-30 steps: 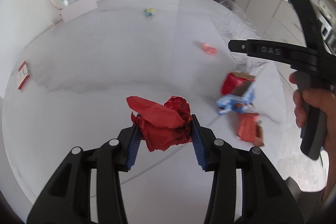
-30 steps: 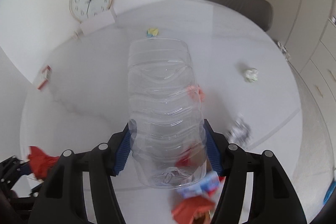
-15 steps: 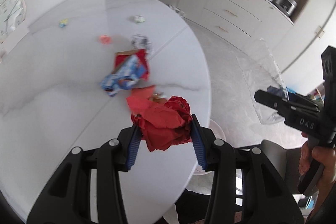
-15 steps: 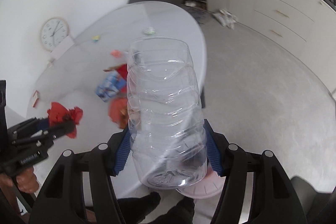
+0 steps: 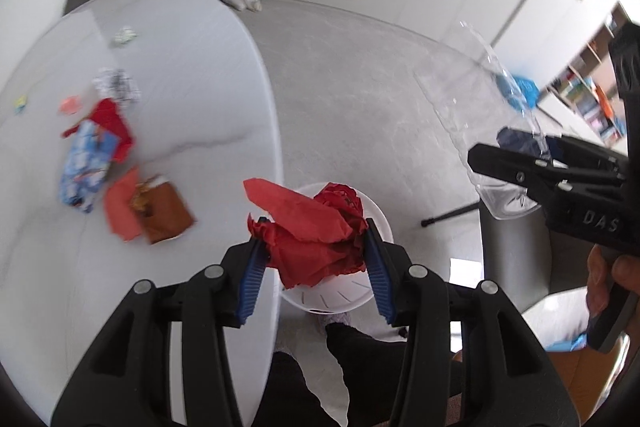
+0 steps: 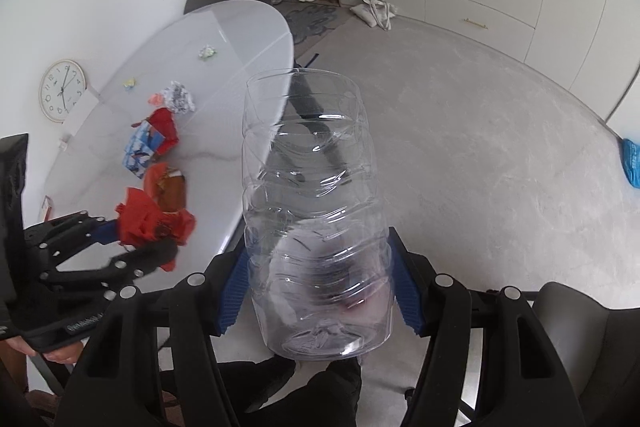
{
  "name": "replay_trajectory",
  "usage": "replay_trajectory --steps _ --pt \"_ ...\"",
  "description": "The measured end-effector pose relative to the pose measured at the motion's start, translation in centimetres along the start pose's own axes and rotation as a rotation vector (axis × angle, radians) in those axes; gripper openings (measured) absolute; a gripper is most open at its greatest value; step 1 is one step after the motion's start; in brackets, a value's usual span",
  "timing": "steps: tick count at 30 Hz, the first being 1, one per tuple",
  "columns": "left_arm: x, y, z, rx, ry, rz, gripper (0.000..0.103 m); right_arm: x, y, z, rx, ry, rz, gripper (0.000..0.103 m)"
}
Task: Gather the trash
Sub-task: 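Carry the bottle and red paper to the wastebasket and release both, then move back to the table and grasp the blue-and-white tissue box with the left gripper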
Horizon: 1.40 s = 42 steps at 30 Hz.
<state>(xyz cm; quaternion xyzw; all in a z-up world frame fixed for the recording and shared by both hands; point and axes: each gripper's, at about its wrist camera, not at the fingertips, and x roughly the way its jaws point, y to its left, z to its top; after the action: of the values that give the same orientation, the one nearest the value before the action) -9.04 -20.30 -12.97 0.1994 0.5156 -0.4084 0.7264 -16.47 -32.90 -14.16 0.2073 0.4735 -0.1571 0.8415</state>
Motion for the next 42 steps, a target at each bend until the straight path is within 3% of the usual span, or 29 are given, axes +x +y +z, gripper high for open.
replay_trajectory --steps 5,9,13,18,24,26,28,35,42 --pt "4.3 -1.7 -0.1 0.032 0.088 -0.014 0.076 1.0 -2.6 -1.1 0.029 0.038 0.008 0.063" --pt "5.0 -1.4 0.2 -0.014 0.108 0.003 0.084 1.5 -3.9 -1.5 0.04 0.062 0.019 0.063" --pt "3.0 -0.2 0.6 -0.077 0.049 0.023 0.091 1.7 -4.3 -1.7 0.035 0.075 0.024 0.063" --pt "-1.0 1.9 1.0 -0.139 -0.055 0.093 0.095 1.8 -3.9 -1.9 0.004 0.08 0.031 0.064" --pt "-3.9 4.6 0.3 -0.227 -0.097 0.119 0.095 3.4 -2.8 -2.6 -0.029 0.117 0.056 0.065" --pt "-4.3 5.3 0.0 -0.25 -0.102 0.125 0.095 4.3 -2.1 -3.0 -0.04 0.134 0.058 0.081" --pt "-4.4 5.8 -0.4 -0.269 -0.102 0.134 0.095 4.9 -1.6 -3.2 -0.042 0.134 0.037 0.09" --pt "-5.3 6.7 -1.3 -0.288 -0.119 0.141 0.095 4.6 -1.1 -2.7 0.002 0.119 0.019 0.099" --pt "-6.1 7.8 -2.0 -0.315 -0.125 0.148 0.095 3.8 -0.3 -1.9 -0.01 0.105 0.012 0.099"
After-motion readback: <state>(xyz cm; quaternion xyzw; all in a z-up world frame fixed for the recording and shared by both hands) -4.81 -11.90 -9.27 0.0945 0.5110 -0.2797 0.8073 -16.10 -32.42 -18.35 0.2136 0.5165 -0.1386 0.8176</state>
